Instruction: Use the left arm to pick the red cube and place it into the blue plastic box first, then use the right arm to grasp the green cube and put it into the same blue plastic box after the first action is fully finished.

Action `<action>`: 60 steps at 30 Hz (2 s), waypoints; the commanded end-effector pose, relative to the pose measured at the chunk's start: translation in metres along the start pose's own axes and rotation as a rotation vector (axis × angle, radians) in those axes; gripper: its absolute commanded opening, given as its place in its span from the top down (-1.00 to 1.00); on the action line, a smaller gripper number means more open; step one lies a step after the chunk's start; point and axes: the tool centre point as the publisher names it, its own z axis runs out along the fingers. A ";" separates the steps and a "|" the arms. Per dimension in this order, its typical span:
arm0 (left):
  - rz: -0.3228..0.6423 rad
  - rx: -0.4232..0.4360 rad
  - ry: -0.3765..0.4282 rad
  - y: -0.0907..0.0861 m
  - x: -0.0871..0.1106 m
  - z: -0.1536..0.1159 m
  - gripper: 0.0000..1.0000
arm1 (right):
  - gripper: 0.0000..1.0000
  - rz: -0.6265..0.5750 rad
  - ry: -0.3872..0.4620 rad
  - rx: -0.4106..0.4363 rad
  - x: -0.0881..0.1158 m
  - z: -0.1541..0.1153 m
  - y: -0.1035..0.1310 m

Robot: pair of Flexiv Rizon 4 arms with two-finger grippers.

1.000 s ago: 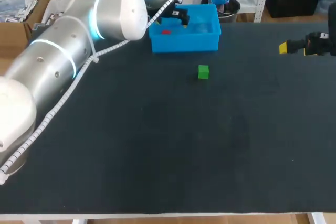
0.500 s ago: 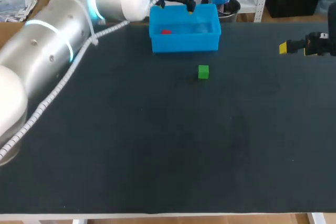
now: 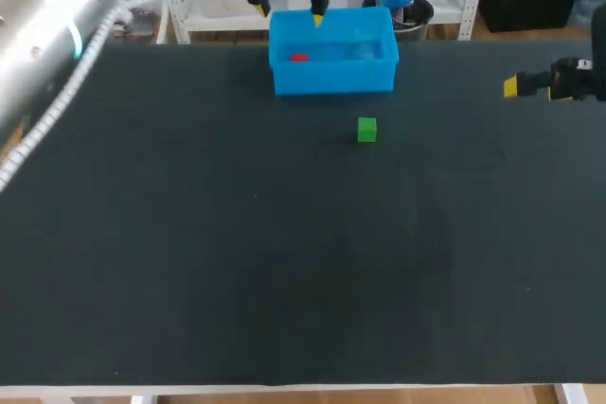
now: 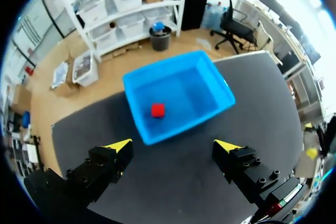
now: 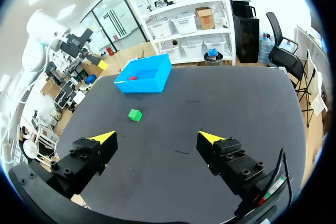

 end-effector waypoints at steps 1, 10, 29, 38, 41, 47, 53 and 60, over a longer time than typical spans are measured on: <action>0.021 0.010 -0.206 0.000 0.079 -0.026 -1.00 | -1.00 -0.001 0.001 -0.002 0.000 0.000 0.000; 0.008 0.019 -0.246 0.000 0.147 -0.037 -1.00 | -1.00 -0.001 0.001 -0.002 0.000 0.000 0.000; -0.001 0.031 -0.389 -0.008 0.232 -0.050 -1.00 | -1.00 -0.001 0.001 -0.002 0.000 0.000 0.000; 0.002 0.028 -0.474 -0.002 0.254 -0.050 -1.00 | -1.00 -0.001 0.001 -0.002 0.000 0.000 0.000; 0.004 0.025 -0.492 0.000 0.258 -0.050 -1.00 | -1.00 -0.001 0.001 -0.002 0.000 0.000 0.000; 0.000 0.030 -0.498 0.003 0.255 -0.050 -1.00 | -1.00 -0.001 0.001 -0.002 0.000 0.000 0.000; 0.008 0.047 -0.499 0.005 0.255 -0.051 -1.00 | -1.00 -0.001 0.001 -0.002 0.000 0.000 0.000; 0.010 0.076 -0.465 0.014 0.258 -0.052 -1.00 | -1.00 -0.001 0.001 -0.002 0.000 0.000 0.000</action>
